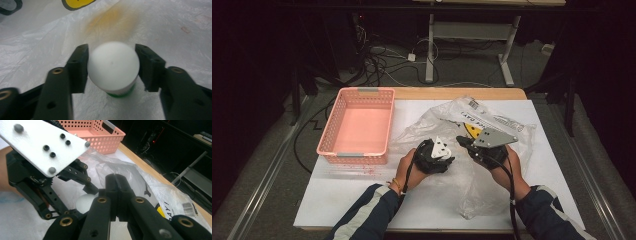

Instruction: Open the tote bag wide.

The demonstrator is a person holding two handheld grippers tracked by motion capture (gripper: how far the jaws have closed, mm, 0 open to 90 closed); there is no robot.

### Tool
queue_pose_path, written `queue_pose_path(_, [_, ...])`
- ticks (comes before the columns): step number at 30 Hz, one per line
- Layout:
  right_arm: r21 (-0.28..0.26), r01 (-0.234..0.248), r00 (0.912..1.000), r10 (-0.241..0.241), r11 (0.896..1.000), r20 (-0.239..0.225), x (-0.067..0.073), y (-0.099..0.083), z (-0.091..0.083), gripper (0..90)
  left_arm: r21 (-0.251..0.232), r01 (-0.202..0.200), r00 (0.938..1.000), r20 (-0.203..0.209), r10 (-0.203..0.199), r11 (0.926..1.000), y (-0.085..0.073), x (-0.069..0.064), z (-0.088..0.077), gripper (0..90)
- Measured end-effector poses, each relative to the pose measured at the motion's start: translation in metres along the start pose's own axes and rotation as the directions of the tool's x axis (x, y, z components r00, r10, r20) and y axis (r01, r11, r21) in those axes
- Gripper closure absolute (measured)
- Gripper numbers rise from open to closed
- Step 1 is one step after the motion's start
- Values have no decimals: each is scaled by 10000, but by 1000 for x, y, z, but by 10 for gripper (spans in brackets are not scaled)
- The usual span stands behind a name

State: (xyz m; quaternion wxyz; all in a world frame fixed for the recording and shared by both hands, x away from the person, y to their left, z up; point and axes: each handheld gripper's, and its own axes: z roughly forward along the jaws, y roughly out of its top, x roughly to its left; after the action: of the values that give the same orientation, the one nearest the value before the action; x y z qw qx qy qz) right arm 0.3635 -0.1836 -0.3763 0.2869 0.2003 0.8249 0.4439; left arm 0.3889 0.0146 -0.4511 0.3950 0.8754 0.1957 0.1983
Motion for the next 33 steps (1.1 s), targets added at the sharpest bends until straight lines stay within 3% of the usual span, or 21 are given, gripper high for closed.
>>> queue_pose_path(1, [21,-1,10000,1,10000,18,0,0,0,900,29,-105,9999,-49,105,9999,1,-2,-4,371])
queue_pose_path(4, [72,-29,10000,28,10000,47,-1,-3,0,900,-90,-487,9984,-289,484,9988,2,-8,-19,364])
queue_pose_path(9, [184,-12,10000,11,9998,52,-2,-7,-1,900,-463,-1129,9930,-411,1110,9925,-1,-20,-59,346])
queue_pose_path(13, [235,-42,10000,41,9997,59,-3,-8,-3,900,-1001,-1070,9917,-815,990,9892,-9,-24,-97,346])
queue_pose_path(16, [358,1,10000,-1,9994,1,-1,-10,-3,900,-1422,-1169,9847,-1454,961,9829,-17,-22,-125,346])
queue_pose_path(18, [409,65,10000,-63,9991,-52,0,-11,-3,900,-1673,-857,9843,-1668,575,9822,-24,-16,-138,345])
queue_pose_path(21, [442,89,9999,-84,9990,-111,2,-11,-5,900,-1595,-347,9795,-2016,19,9866,-35,-4,-147,317])
queue_pose_path(24, [501,139,9997,-129,9986,-198,4,-13,-7,900,-1084,-180,9677,-2518,-99,9939,-50,7,-147,316])
queue_pose_path(26, [565,185,9995,-171,9982,-256,6,-14,-8,900,-970,468,9728,-2215,-674,9942,-59,16,-145,316])
queue_pose_path(29, [554,167,9996,-154,9983,-246,7,-17,-13,900,-634,921,9767,-1883,-1026,9937,-65,23,-139,290])
queue_pose_path(31, [619,217,9995,-203,9978,-235,8,-20,-16,900,-558,1063,9783,-1728,-1145,9928,-66,23,-136,290])
queue_pose_path(33, [676,241,9995,-227,9974,-214,7,-23,-19,900,-390,938,9824,-1587,-989,9948,-66,23,-133,290])
